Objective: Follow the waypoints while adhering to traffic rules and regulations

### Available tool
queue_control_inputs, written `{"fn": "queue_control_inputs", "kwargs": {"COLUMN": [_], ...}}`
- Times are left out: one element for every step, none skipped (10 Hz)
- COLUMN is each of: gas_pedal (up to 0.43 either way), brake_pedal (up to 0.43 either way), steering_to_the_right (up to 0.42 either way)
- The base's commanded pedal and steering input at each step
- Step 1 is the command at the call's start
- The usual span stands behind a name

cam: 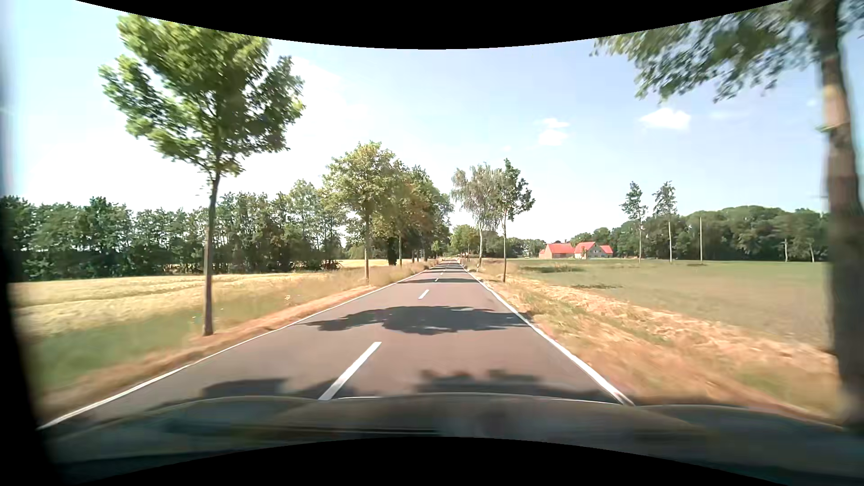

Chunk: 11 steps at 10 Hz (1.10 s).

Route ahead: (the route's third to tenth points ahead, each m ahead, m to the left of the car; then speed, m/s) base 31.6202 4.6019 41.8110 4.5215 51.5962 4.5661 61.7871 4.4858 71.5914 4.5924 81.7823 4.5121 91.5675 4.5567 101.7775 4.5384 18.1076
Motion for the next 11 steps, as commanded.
{"fn": "queue_control_inputs", "kwargs": {"gas_pedal": [0.398,0.398,0.398,0.398,0.398,0.398,0.398,0.398,0.398,0.398,0.398], "brake_pedal": [0.006,0.006,0.006,0.006,0.006,0.006,0.006,0.006,0.006,0.006,0.006], "steering_to_the_right": [-0.004,-0.004,-0.004,-0.004,-0.003,-0.001,-0.001,0.000,0.000,0.000,-0.001]}}
